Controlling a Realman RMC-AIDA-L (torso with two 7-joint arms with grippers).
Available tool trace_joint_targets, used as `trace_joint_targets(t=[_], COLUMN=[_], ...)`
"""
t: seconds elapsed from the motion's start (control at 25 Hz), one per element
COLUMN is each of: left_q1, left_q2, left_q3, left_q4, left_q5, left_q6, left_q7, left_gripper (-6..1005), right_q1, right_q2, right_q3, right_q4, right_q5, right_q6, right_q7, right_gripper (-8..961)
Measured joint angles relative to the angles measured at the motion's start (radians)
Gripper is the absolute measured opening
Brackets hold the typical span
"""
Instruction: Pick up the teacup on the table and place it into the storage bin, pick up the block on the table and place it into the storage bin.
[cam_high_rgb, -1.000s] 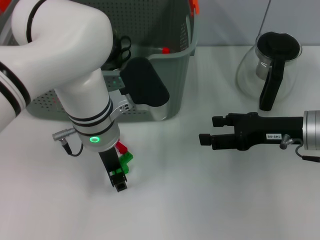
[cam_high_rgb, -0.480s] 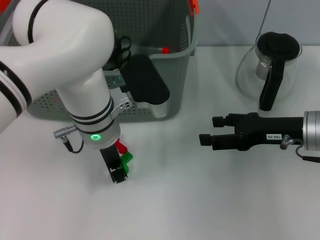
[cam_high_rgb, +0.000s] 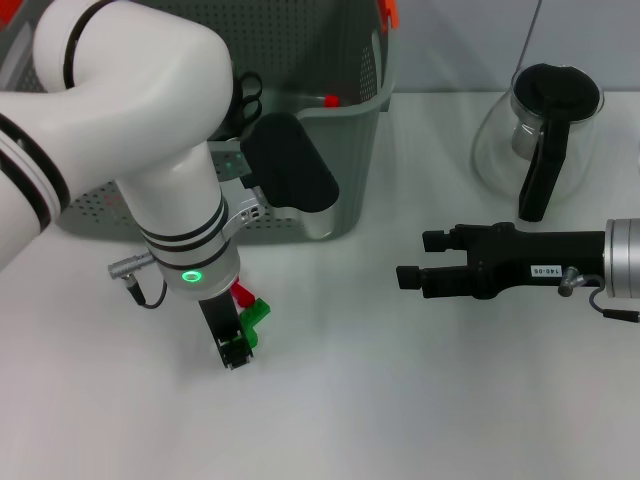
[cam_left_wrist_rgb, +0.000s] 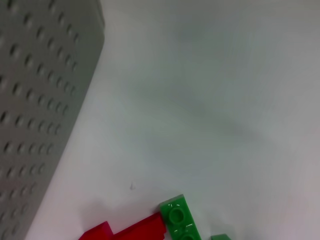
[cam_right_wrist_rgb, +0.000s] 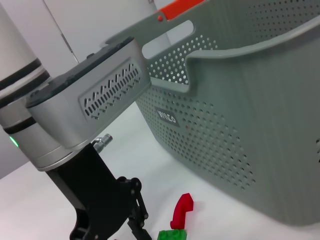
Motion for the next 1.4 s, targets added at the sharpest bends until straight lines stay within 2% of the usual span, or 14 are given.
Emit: trace_joint_targets(t=[0.44, 0.6, 0.72, 0.96, 1.04, 1.24, 1.32, 1.4], left_q1=[-0.010, -0.003, 0.037, 0.179, 0.201, 0.245, 0.237, 0.212], left_q2=[0.001, 0.000, -0.001, -0.003, -0.002, 0.002, 0.007, 0.012], left_q3=[-0.001, -0.001, -0.011, -0.044, -0.096, -0.353, -0.465, -0.550], left_q4=[-0.002, 0.027, 0.133, 0.438, 0.479, 0.591, 0.609, 0.608], left_q5=[-0.001, -0.001, -0.013, -0.145, -0.216, -0.474, -0.545, -0.557], left_q6=[0.002, 0.021, 0.089, 0.224, 0.242, 0.257, 0.242, 0.215], left_q7=[-0.002, -0.007, -0.017, -0.014, 0.005, 0.115, 0.166, 0.199], left_gripper=[163, 158, 157, 166, 170, 178, 181, 184], right_q1=[-0.005, -0.006, -0.005, -0.006, -0.006, -0.005, -0.005, -0.006], right_q2=[0.000, 0.000, 0.000, -0.010, -0.012, -0.012, -0.012, -0.012], right_q3=[0.000, 0.000, 0.000, 0.000, 0.000, -0.002, -0.002, -0.005], right_q4=[0.000, 0.000, 0.000, 0.000, 0.000, 0.001, 0.002, 0.002], right_q5=[0.001, 0.001, -0.001, -0.001, -0.001, -0.001, -0.001, -0.001], right_q6=[0.001, 0.001, 0.000, -0.002, -0.002, -0.005, -0.006, -0.007], right_q7=[0.000, -0.001, -0.002, -0.008, -0.014, -0.020, -0.021, -0.020], right_gripper=[885, 885, 885, 884, 884, 883, 883, 883])
